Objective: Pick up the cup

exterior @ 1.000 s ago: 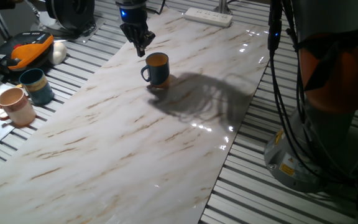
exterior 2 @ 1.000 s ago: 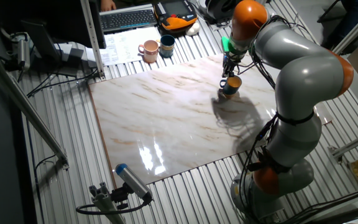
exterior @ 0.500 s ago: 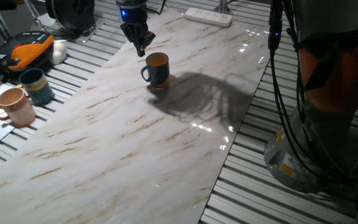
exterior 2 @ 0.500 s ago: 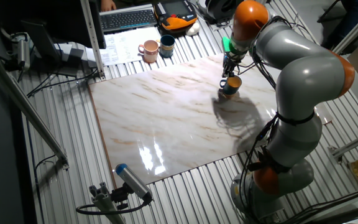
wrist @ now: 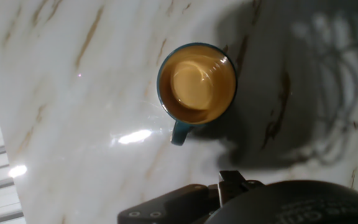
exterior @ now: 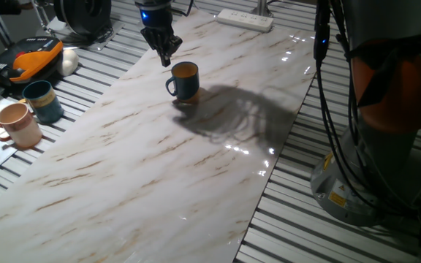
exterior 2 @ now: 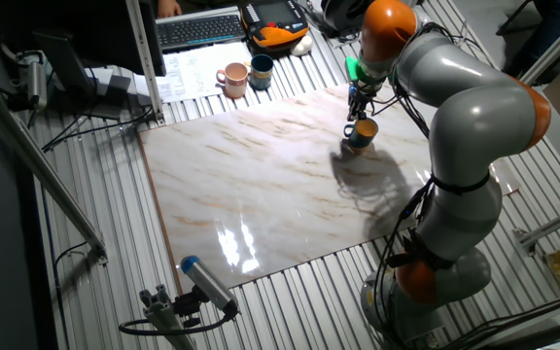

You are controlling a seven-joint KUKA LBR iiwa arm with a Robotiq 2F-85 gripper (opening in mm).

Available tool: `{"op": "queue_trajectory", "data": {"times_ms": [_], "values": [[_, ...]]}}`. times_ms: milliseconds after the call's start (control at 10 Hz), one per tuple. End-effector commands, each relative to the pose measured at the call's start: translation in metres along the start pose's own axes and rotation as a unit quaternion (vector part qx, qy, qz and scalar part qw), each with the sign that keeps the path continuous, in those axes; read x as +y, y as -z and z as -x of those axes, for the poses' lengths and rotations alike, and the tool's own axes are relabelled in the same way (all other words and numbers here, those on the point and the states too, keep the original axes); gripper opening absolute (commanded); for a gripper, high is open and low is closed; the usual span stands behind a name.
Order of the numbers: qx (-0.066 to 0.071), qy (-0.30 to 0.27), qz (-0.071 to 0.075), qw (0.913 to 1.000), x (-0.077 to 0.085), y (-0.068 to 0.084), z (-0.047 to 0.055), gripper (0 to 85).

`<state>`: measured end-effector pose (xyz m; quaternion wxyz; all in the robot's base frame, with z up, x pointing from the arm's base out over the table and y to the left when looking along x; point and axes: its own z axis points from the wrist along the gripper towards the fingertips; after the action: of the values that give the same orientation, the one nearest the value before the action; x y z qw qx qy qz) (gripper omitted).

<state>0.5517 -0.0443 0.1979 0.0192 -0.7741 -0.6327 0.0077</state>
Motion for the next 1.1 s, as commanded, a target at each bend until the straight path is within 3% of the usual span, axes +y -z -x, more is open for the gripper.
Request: {"op": "queue_trajectory", "data": {"times_ms": [0,600,800,1000], "values": [[-0.001,0.003,0.0,1.0,0.0,0.0,0.0,0.0],[0.01,-0.002,0.012,0.9999,0.001,0.001,0.0,0.0],[0.018,0.0,0.021,0.9996,0.009,0.002,0.006,0.0],[0.01,0.0,0.012,0.9999,0.012,0.001,0.008,0.0]]}}
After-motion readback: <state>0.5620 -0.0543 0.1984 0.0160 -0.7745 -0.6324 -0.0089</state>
